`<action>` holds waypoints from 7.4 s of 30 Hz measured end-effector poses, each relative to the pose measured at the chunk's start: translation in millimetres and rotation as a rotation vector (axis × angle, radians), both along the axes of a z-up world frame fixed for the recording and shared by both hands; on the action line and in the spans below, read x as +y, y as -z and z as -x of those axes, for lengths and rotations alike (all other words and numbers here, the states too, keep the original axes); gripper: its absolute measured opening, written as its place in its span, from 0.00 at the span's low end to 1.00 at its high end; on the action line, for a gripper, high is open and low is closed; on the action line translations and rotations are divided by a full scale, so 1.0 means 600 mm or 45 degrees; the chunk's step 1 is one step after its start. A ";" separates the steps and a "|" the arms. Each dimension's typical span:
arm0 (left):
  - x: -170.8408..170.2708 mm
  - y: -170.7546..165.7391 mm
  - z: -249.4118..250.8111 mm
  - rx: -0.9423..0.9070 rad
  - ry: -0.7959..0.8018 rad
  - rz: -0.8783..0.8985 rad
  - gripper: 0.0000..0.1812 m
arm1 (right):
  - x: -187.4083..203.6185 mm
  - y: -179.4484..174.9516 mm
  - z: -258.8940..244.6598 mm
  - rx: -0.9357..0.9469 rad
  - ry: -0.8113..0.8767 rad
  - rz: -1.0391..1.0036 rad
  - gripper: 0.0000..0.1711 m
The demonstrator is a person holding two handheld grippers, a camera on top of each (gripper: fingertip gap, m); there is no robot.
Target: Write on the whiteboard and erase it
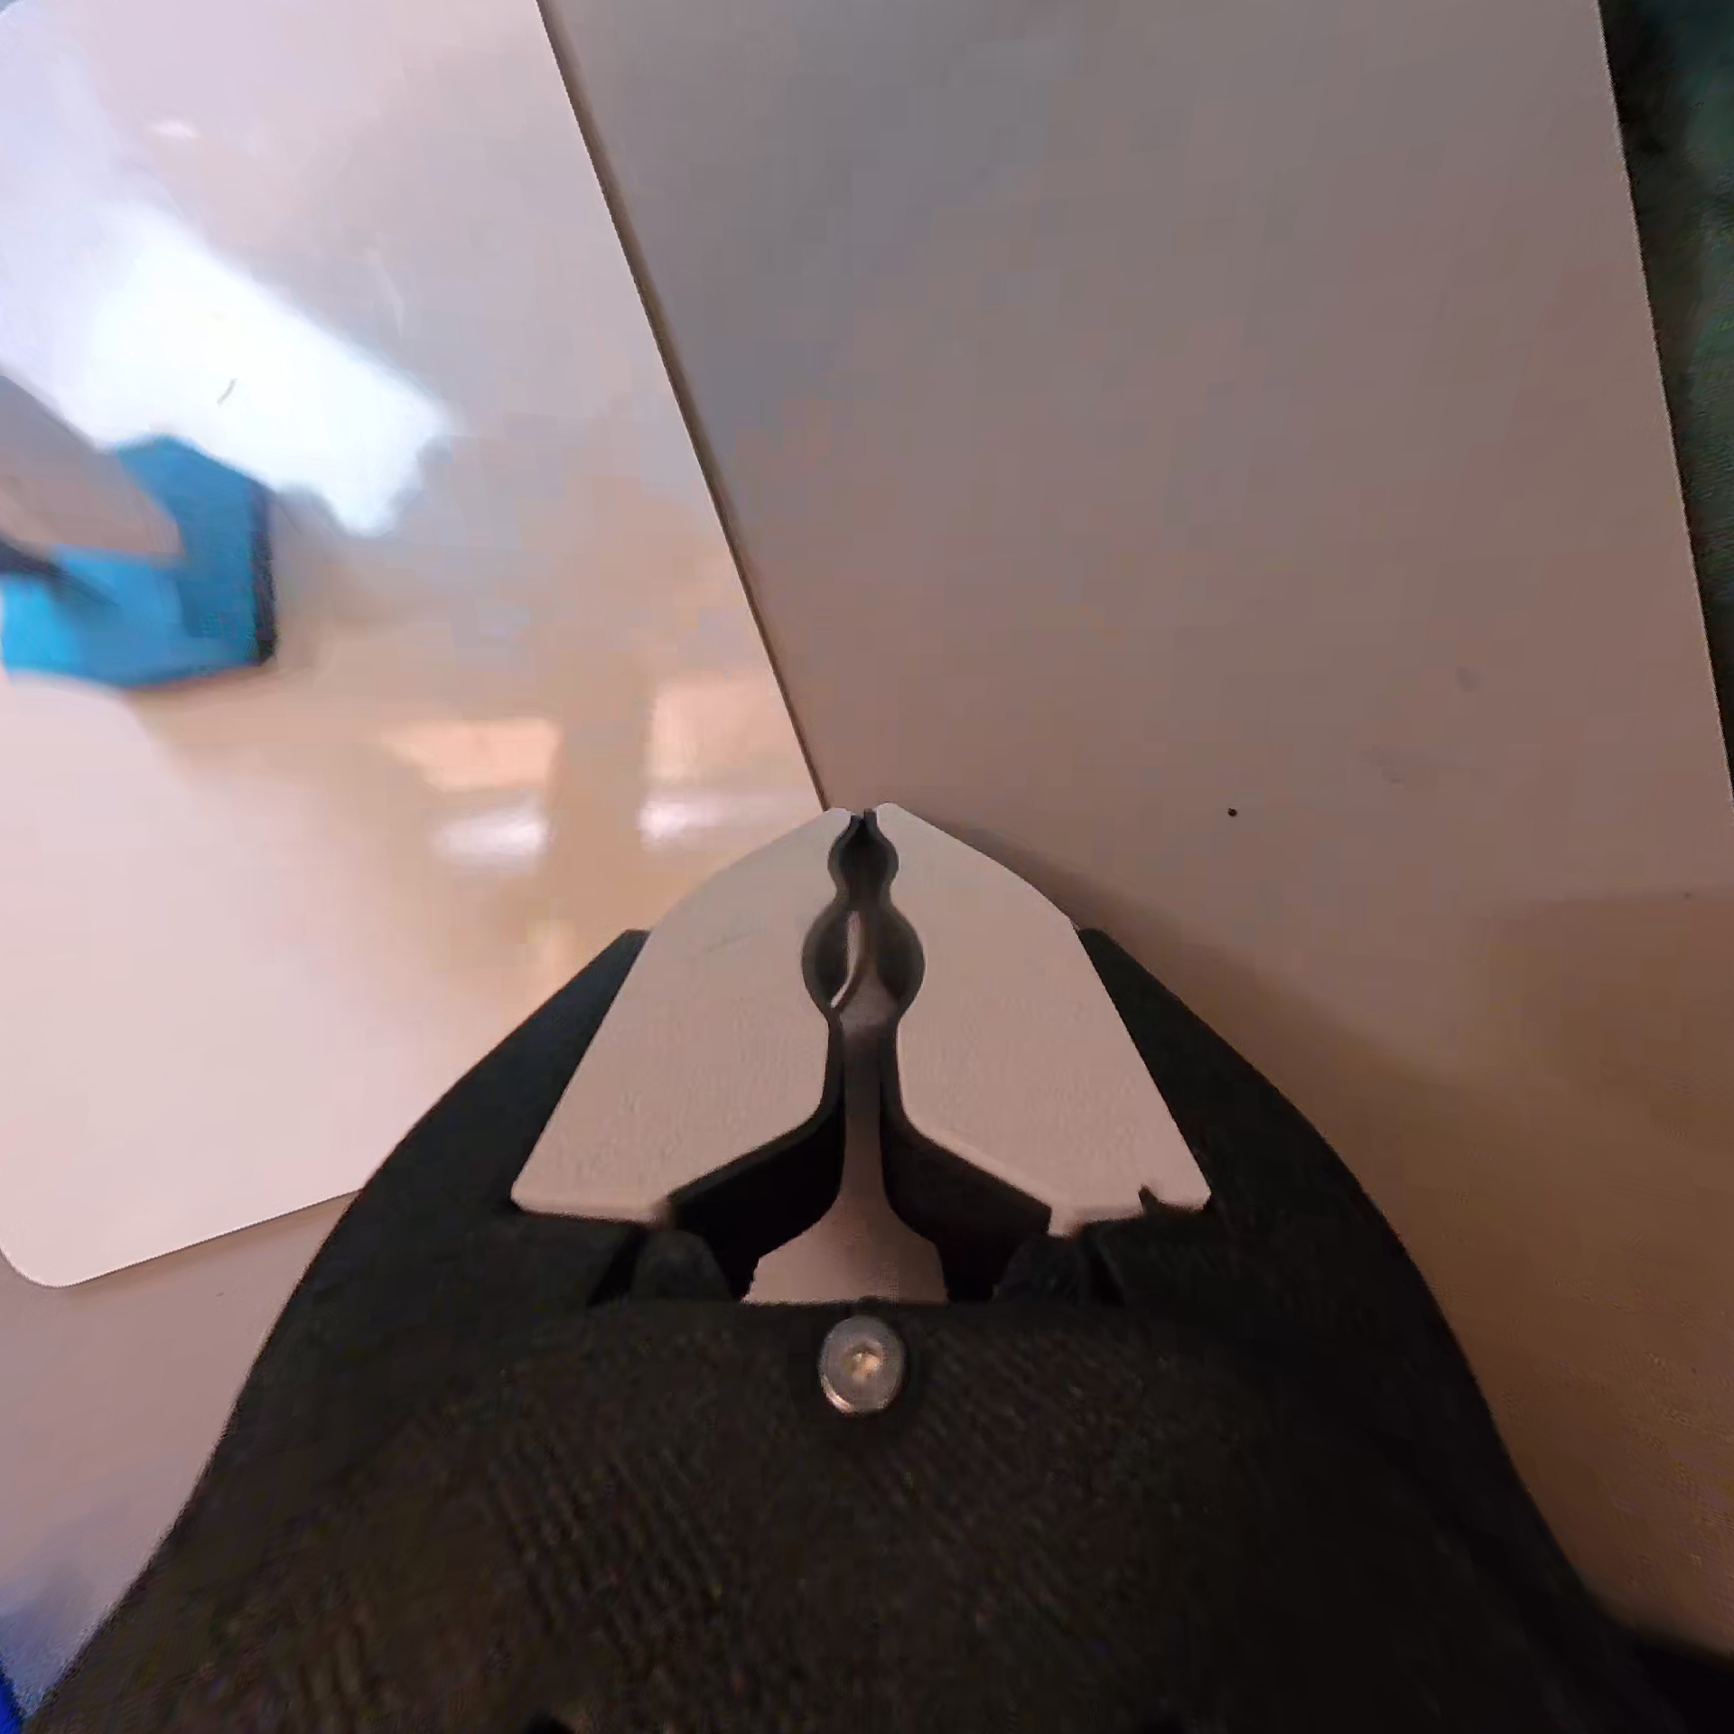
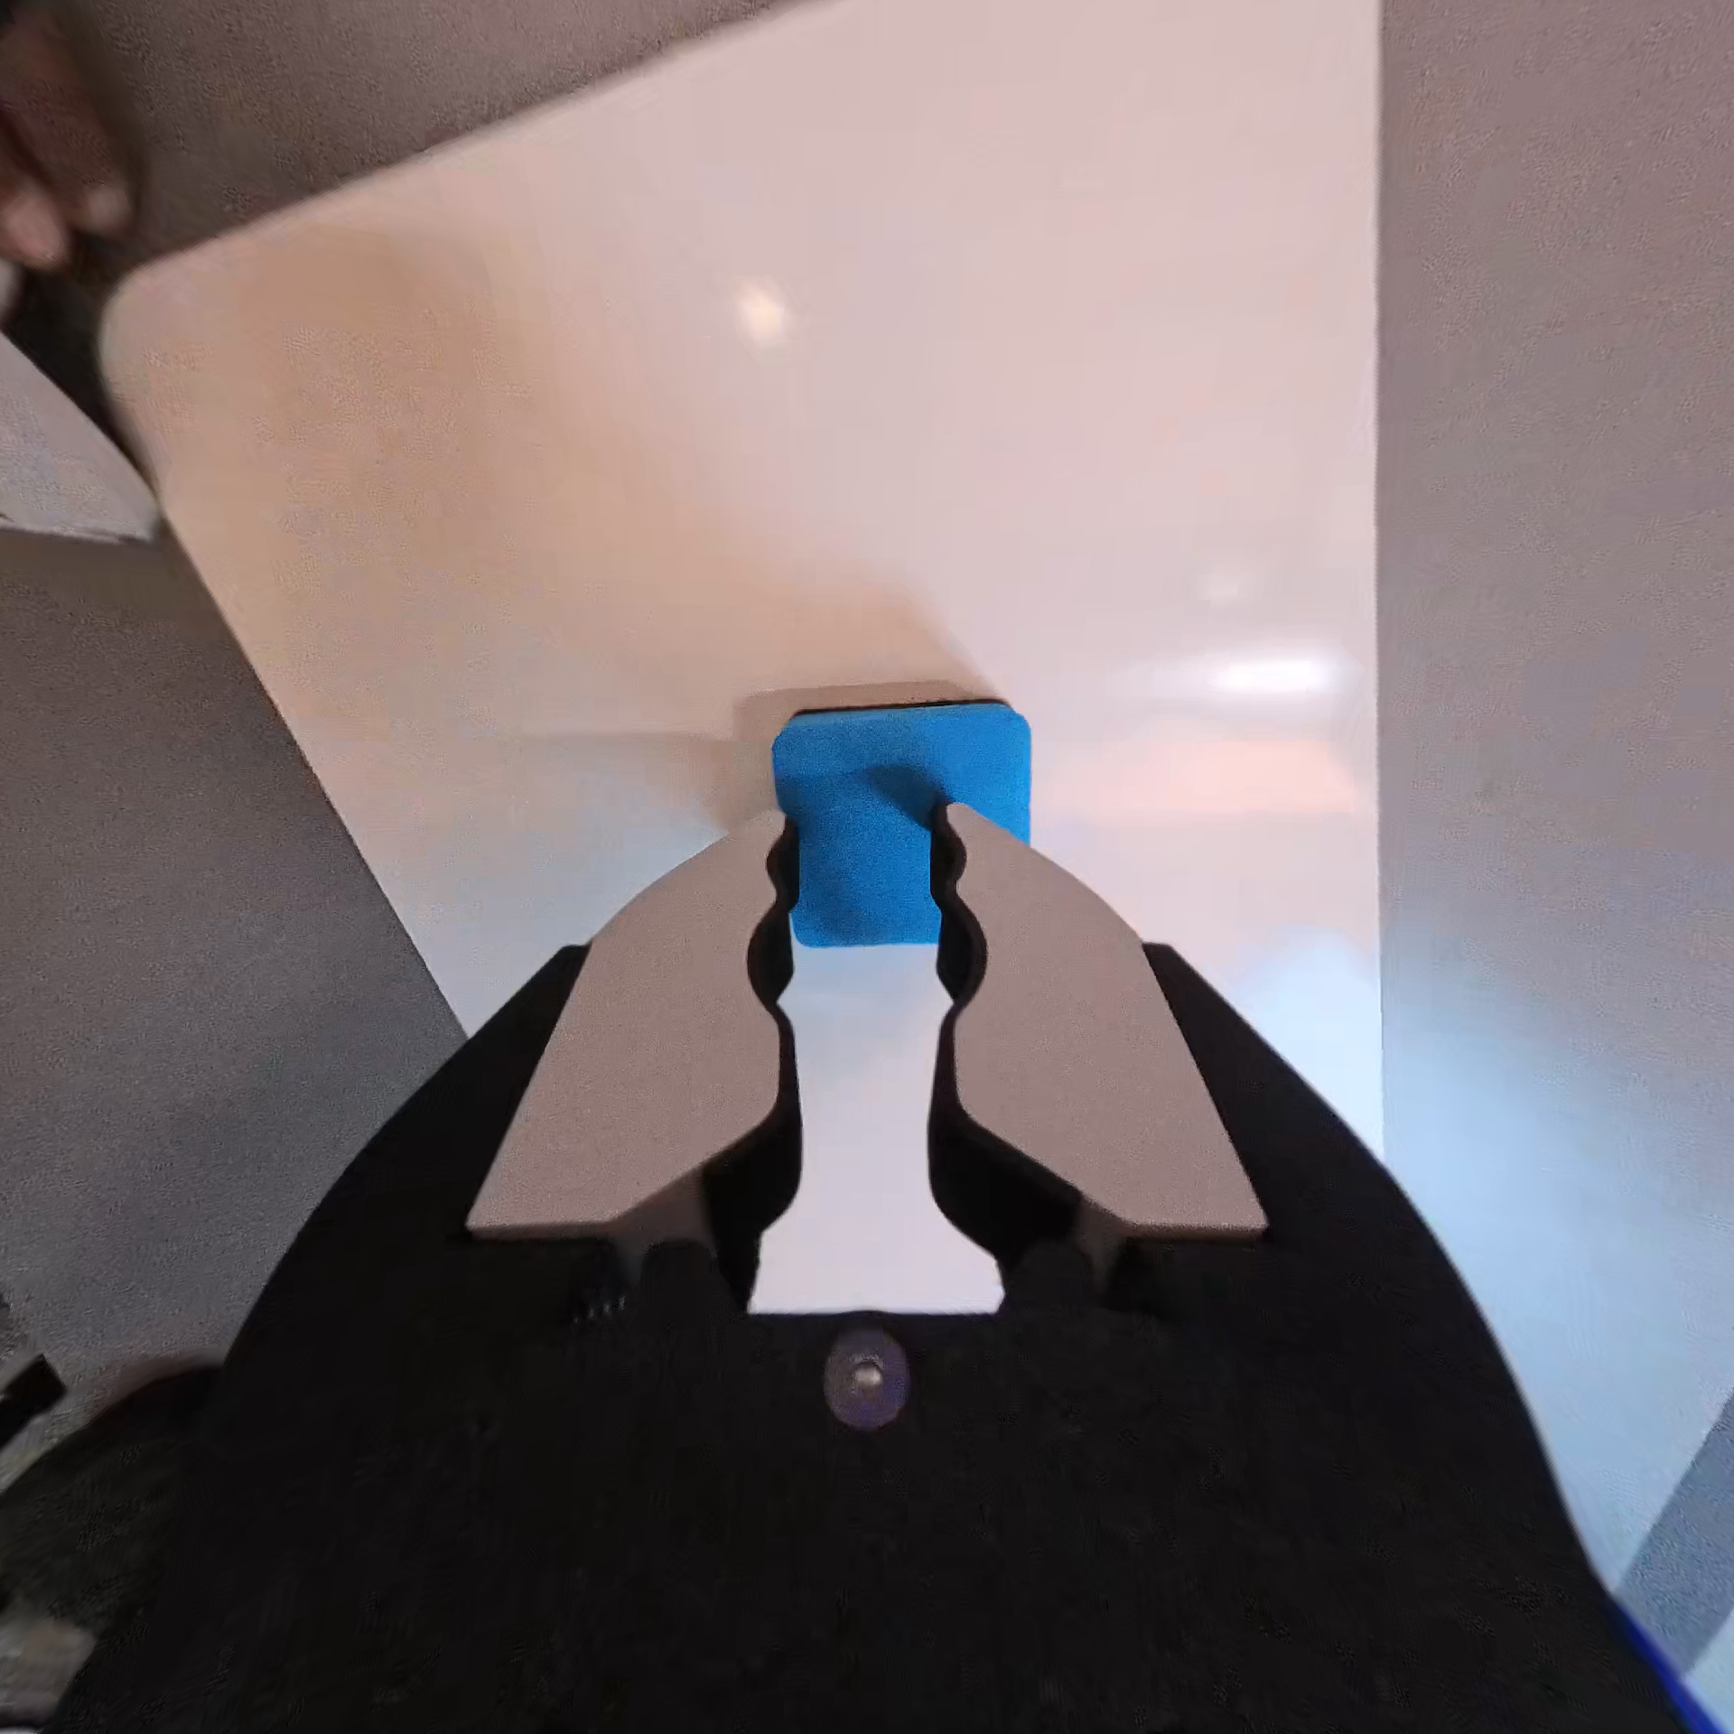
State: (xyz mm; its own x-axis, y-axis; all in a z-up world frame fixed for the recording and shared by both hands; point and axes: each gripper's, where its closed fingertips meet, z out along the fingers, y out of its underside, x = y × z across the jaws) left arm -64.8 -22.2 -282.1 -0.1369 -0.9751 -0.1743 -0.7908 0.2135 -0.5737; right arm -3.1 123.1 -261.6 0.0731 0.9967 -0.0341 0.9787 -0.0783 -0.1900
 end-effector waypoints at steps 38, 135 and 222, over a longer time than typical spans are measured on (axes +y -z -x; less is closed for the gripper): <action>-0.003 0.000 -0.003 -0.018 0.002 0.044 0.00 | 0.101 0.000 0.134 0.124 0.010 -0.110 0.17; 0.017 -0.004 0.009 -0.042 -0.057 0.053 0.05 | 0.318 0.013 -0.277 -0.077 0.330 -0.366 0.41; 0.226 -0.172 0.129 -0.936 -0.730 -0.175 0.00 | 0.019 -0.249 -0.265 1.284 0.552 -1.329 0.00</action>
State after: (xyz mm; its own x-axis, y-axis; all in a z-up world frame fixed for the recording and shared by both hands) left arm -141.9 113.3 -178.6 0.5474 -0.8243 -0.1447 -0.2457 0.0070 -0.9693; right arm 156.1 134.4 -112.5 0.7368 0.5133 0.4400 0.3466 0.2720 -0.8977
